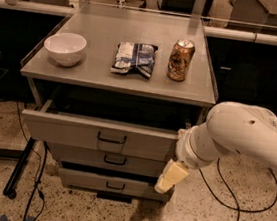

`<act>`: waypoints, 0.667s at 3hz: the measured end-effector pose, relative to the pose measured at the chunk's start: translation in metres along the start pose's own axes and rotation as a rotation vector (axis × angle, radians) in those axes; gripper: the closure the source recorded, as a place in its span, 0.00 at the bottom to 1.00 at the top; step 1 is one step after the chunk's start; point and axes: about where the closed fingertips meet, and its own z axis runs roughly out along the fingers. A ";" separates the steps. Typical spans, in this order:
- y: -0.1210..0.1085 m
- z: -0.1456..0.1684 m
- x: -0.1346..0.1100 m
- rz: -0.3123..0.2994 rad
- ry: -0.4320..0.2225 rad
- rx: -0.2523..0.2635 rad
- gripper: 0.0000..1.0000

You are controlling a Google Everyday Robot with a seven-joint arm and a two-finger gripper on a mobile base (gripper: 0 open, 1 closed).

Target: Open top drawer

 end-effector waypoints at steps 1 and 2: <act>-0.014 0.003 -0.014 -0.025 -0.007 0.018 0.00; -0.023 0.023 -0.019 -0.037 0.010 0.008 0.00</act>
Offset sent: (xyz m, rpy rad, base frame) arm 0.0522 0.0250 -0.0311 -0.0403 0.0030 0.0435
